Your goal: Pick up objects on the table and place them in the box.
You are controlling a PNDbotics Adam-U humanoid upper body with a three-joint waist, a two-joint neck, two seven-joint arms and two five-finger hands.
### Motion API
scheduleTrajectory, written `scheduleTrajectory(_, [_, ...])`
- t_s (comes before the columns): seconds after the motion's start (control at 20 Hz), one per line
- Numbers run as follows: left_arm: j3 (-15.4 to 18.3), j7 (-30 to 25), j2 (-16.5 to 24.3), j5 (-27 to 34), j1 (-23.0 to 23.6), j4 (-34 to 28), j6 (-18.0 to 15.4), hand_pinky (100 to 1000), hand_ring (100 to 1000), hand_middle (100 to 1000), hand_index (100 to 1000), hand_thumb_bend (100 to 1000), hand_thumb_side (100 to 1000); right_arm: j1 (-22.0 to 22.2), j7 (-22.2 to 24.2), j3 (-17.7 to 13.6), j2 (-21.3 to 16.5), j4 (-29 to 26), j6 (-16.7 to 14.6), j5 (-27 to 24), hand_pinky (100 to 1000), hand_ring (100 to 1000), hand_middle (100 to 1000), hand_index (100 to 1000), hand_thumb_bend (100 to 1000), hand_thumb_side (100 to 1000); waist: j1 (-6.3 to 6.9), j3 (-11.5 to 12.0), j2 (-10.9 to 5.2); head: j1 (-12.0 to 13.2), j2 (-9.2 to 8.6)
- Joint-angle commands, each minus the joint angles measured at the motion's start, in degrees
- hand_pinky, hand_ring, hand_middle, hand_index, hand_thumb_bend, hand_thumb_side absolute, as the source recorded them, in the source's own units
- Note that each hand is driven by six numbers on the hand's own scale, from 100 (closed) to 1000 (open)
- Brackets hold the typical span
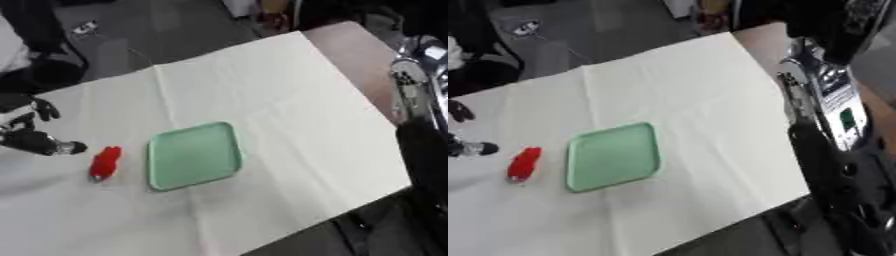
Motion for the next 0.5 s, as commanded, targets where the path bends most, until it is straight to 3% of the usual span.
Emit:
scheduleTrajectory(0.05, [-1.7,-2.0,1.0,-0.2,-2.0,0.3,-1.9,560,683,769,854,673,590,-1.4,0.1,0.0,-0.2,-0.6,0.3,-0.1,516,507,451,465,253,331,-0.05,-0.1,-0.6,0.6,-0.45])
scheduleTrajectory(0.5, [-4.9,-5.0,0.5,-1.9,-3.4,2.5,-5.7,584,708,785,859,681,577,-1.4,0.4,0.1,-0.2,-0.6,0.4,-0.3,516,506,451,465,253,329,-0.01,-0.1,-0.63,0.9,0.06])
